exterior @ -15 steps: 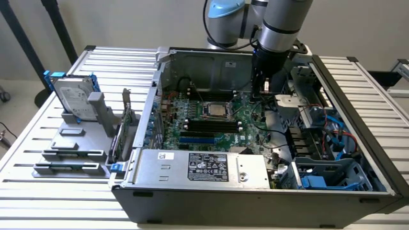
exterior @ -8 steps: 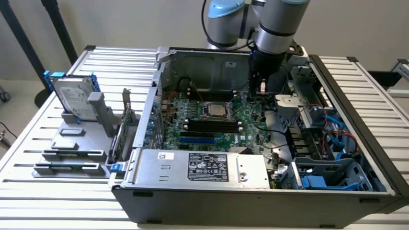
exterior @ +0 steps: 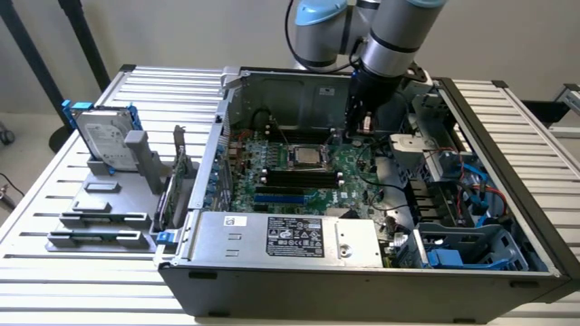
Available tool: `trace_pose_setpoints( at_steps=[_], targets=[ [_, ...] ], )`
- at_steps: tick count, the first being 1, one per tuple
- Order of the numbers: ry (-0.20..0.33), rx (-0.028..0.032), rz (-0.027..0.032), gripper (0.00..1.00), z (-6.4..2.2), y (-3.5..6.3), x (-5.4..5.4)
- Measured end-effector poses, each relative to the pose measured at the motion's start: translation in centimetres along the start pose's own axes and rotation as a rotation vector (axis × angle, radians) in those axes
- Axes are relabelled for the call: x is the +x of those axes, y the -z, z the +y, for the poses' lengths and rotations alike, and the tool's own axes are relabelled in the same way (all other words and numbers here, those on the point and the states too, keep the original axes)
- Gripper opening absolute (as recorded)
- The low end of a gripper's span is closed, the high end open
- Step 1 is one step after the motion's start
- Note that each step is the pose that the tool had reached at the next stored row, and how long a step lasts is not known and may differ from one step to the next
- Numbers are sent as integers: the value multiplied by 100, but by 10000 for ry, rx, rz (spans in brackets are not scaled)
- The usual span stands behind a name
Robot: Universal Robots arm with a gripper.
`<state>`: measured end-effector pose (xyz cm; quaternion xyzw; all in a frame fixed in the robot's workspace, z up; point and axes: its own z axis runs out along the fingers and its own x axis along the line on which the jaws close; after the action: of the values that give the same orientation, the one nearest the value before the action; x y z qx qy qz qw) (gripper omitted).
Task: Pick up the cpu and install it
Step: 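Close the cpu cover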
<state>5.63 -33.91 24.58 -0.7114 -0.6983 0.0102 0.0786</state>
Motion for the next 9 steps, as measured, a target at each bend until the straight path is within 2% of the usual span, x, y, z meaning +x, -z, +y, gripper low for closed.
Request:
trace_pose_setpoints(
  at_steps=[7,9],
  targets=[
    [-72,768,5,11,-69,-9,-2],
    [-87,939,2,11,-99,-12,-2]
  ],
)
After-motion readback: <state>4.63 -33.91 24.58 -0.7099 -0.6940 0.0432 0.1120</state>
